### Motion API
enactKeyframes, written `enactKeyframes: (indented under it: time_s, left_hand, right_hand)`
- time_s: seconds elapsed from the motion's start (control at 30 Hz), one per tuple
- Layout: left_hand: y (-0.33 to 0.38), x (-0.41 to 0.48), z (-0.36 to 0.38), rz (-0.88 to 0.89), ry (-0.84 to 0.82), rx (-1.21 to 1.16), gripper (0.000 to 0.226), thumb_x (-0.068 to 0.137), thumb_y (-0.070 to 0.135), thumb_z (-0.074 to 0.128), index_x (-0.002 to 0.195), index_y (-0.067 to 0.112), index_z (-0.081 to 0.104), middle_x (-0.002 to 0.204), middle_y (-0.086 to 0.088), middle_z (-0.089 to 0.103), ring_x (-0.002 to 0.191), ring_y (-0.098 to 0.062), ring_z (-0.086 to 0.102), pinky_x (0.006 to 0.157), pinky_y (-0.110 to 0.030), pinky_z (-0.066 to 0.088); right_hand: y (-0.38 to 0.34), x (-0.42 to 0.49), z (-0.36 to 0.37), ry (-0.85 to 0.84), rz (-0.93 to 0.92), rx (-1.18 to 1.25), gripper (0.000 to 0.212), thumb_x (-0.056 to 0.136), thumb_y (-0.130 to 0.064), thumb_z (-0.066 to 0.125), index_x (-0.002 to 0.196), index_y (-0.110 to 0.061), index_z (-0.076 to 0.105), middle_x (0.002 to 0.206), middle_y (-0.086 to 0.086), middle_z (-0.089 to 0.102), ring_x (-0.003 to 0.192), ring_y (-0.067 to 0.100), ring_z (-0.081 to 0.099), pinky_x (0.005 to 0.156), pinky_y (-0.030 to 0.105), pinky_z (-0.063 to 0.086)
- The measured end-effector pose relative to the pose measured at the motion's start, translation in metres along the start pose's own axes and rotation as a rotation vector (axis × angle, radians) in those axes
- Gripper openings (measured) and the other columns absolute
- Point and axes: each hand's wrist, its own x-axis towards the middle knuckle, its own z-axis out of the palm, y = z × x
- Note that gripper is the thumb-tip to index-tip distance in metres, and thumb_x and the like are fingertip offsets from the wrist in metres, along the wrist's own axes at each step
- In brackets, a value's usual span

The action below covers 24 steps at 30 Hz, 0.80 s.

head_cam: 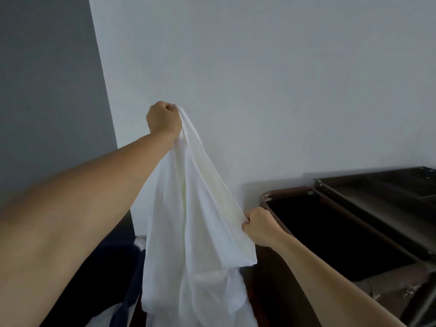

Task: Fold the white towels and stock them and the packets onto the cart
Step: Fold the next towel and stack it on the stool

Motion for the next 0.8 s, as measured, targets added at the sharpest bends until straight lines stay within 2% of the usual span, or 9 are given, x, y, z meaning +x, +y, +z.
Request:
enactKeyframes:
  time_s: [0.1, 0.13, 0.2, 0.27, 0.33, 0.47, 0.63, 0.73, 0.8]
  left_hand:
    - [0.000, 0.001, 0.004, -0.011, 0.004, -0.010, 0.035, 0.100, 0.020, 0.043, 0.066, 0.014, 0.048, 0.068, 0.000, 0.051, 0.077, -0.023, 0.053, 0.074, -0.036, 0.049]
    - [-0.001, -0.001, 0.005, -0.016, -0.002, -0.013, 0.034, 0.100, 0.020, 0.043, 0.068, 0.012, 0.050, 0.069, 0.000, 0.052, 0.078, -0.023, 0.054, 0.075, -0.036, 0.050]
    - [-0.002, -0.011, 0.011, -0.004, -0.021, -0.021, 0.029, 0.100, 0.020, 0.043, 0.076, 0.008, 0.055, 0.074, -0.004, 0.055, 0.078, -0.023, 0.055, 0.077, -0.038, 0.051]
    - [0.001, -0.026, 0.020, 0.057, -0.058, 0.003, 0.029, 0.099, 0.018, 0.043, 0.079, 0.004, 0.058, 0.077, -0.008, 0.057, 0.077, -0.023, 0.053, 0.074, -0.037, 0.048]
    - [0.006, -0.041, 0.029, 0.125, -0.105, 0.018, 0.030, 0.099, 0.016, 0.043, 0.079, 0.000, 0.058, 0.079, -0.009, 0.058, 0.077, -0.022, 0.053, 0.073, -0.036, 0.046]
    - [0.011, -0.050, 0.033, 0.155, -0.136, -0.019, 0.032, 0.099, 0.015, 0.042, 0.086, -0.007, 0.061, 0.082, -0.010, 0.060, 0.076, -0.021, 0.052, 0.075, -0.040, 0.048]
    - [0.013, -0.044, 0.026, 0.170, -0.139, -0.050, 0.027, 0.099, 0.014, 0.042, 0.085, 0.002, 0.062, 0.077, -0.007, 0.055, 0.072, -0.018, 0.048, 0.068, -0.033, 0.042]
    - [0.011, -0.035, 0.025, 0.168, -0.114, -0.018, 0.025, 0.097, 0.013, 0.041, 0.075, 0.009, 0.053, 0.071, -0.007, 0.049, 0.066, -0.017, 0.042, 0.063, -0.033, 0.037]
    - [0.008, -0.026, 0.022, 0.140, -0.084, 0.014, 0.028, 0.097, 0.013, 0.041, 0.069, 0.009, 0.044, 0.063, -0.003, 0.041, 0.060, -0.015, 0.038, 0.061, -0.032, 0.034]
  right_hand:
    - [0.018, 0.002, 0.003, -0.015, 0.066, 0.022, 0.031, 0.094, -0.008, 0.049, 0.066, -0.021, 0.049, 0.069, -0.005, 0.053, 0.064, 0.012, 0.054, 0.047, 0.015, 0.030]
    - [0.021, 0.002, 0.002, -0.011, 0.082, 0.022, 0.024, 0.094, -0.009, 0.051, 0.073, -0.019, 0.054, 0.073, -0.004, 0.056, 0.067, 0.012, 0.056, 0.048, 0.015, 0.031]
    - [0.019, 0.003, 0.000, 0.011, 0.065, 0.061, 0.011, 0.094, -0.015, 0.057, 0.101, -0.022, 0.060, 0.090, -0.005, 0.062, 0.079, 0.012, 0.060, 0.055, 0.014, 0.035]
    - [0.007, 0.005, -0.004, 0.067, -0.019, 0.196, 0.038, 0.093, -0.025, 0.065, 0.130, -0.026, 0.054, 0.115, -0.005, 0.063, 0.102, 0.013, 0.061, 0.073, 0.016, 0.042]
    - [-0.014, 0.009, -0.009, 0.197, -0.141, 0.337, 0.048, 0.093, -0.031, 0.066, 0.137, -0.022, 0.049, 0.126, -0.008, 0.061, 0.114, 0.010, 0.058, 0.089, 0.021, 0.043]
    - [-0.038, 0.021, -0.017, 0.383, -0.292, 0.304, 0.026, 0.098, -0.026, 0.058, 0.124, -0.026, 0.052, 0.124, -0.015, 0.058, 0.111, 0.007, 0.057, 0.091, 0.028, 0.047]
    - [-0.030, 0.023, -0.011, 0.289, -0.333, 0.170, 0.025, 0.098, -0.033, 0.057, 0.120, -0.021, 0.059, 0.118, -0.007, 0.061, 0.107, 0.014, 0.056, 0.087, 0.031, 0.045]
    - [-0.024, 0.021, -0.001, 0.193, -0.252, 0.126, 0.037, 0.096, -0.039, 0.058, 0.095, -0.003, 0.063, 0.094, 0.008, 0.064, 0.086, 0.026, 0.060, 0.073, 0.040, 0.048]
    - [-0.010, 0.021, 0.006, 0.150, -0.204, 0.119, 0.045, 0.096, -0.042, 0.058, 0.077, -0.002, 0.058, 0.074, 0.011, 0.058, 0.066, 0.026, 0.055, 0.060, 0.038, 0.042]
